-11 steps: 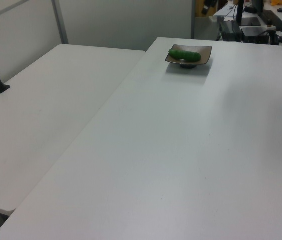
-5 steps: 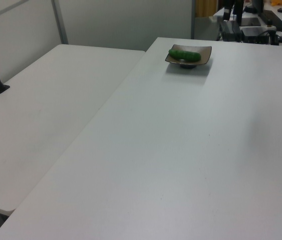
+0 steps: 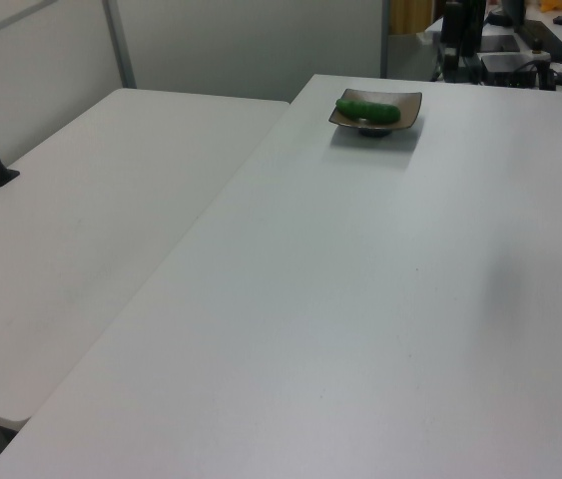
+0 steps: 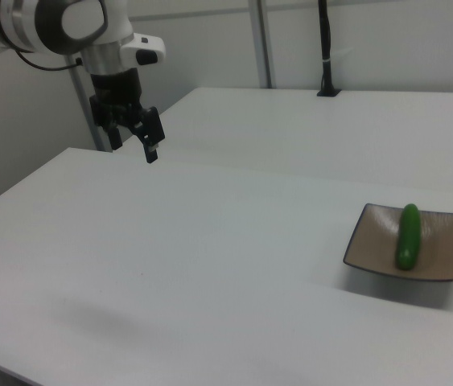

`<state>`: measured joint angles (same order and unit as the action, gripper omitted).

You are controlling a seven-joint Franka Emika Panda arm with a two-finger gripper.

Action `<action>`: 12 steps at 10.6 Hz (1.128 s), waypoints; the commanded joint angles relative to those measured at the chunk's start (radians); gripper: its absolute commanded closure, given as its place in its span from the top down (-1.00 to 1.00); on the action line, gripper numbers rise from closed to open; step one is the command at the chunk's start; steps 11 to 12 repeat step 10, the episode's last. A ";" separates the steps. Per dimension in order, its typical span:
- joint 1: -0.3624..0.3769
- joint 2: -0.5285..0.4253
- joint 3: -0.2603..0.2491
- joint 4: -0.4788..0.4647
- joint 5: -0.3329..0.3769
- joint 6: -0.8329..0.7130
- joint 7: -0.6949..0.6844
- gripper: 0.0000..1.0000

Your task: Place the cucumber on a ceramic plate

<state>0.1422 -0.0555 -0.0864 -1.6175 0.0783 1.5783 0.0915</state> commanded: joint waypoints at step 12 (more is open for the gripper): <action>0.005 0.075 -0.024 -0.015 0.001 0.244 -0.091 1.00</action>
